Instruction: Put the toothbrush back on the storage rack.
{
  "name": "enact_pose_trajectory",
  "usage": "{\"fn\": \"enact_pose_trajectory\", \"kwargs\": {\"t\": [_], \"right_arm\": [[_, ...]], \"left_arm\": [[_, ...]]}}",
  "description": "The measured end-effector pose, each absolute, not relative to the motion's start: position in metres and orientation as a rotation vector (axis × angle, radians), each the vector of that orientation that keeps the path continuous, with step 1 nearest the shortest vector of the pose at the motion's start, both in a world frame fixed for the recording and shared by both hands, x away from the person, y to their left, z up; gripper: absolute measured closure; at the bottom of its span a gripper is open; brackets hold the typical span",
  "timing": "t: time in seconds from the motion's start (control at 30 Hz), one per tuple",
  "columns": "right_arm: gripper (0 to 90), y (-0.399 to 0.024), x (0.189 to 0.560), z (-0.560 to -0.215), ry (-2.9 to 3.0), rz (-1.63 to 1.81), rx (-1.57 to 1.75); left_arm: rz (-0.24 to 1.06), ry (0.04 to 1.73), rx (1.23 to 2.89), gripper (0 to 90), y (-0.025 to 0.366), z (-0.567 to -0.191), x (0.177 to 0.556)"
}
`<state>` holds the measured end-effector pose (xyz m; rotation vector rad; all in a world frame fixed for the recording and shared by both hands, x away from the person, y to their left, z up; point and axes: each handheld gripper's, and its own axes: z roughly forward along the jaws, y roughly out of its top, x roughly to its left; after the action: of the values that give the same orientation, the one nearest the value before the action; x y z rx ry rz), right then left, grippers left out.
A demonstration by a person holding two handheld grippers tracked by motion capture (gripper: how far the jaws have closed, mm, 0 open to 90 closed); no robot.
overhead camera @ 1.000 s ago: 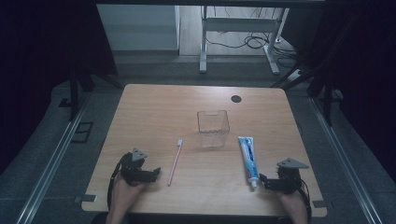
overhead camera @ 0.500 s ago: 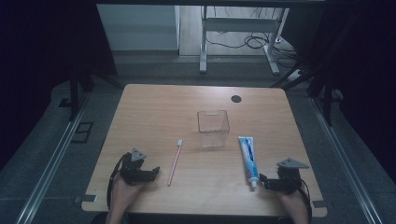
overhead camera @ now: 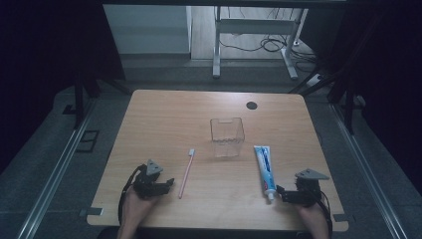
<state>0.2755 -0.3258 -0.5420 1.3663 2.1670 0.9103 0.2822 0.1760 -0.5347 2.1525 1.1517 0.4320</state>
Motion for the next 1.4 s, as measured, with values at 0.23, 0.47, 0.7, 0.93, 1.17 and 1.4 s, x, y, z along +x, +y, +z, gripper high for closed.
{"fn": "enact_pose_trajectory", "kwargs": {"t": [0.23,0.47,0.7,0.93,1.17,1.4], "right_arm": [[6.4,-0.326,0.276,-0.542,2.167,0.91,1.366],[6.4,-0.326,0.276,-0.542,2.167,0.91,1.365],[6.4,-0.326,0.276,-0.542,2.166,0.912,1.366],[6.4,-0.326,0.276,-0.542,2.165,0.911,1.368],[6.4,-0.326,0.276,-0.542,2.165,0.911,1.368],[6.4,-0.326,0.276,-0.542,2.166,0.911,1.368]], "left_arm": [[0.376,1.123,2.166,41.4,0.17,-0.532,0.283],[0.33,1.089,2.156,50.9,0.163,-0.525,0.283],[0.281,1.043,2.176,65.3,0.151,-0.522,0.281],[0.229,0.983,2.168,79.8,0.14,-0.518,0.278],[0.191,0.946,2.226,83.5,0.127,-0.524,0.277],[0.199,0.961,2.26,83.5,0.127,-0.528,0.278]]}}
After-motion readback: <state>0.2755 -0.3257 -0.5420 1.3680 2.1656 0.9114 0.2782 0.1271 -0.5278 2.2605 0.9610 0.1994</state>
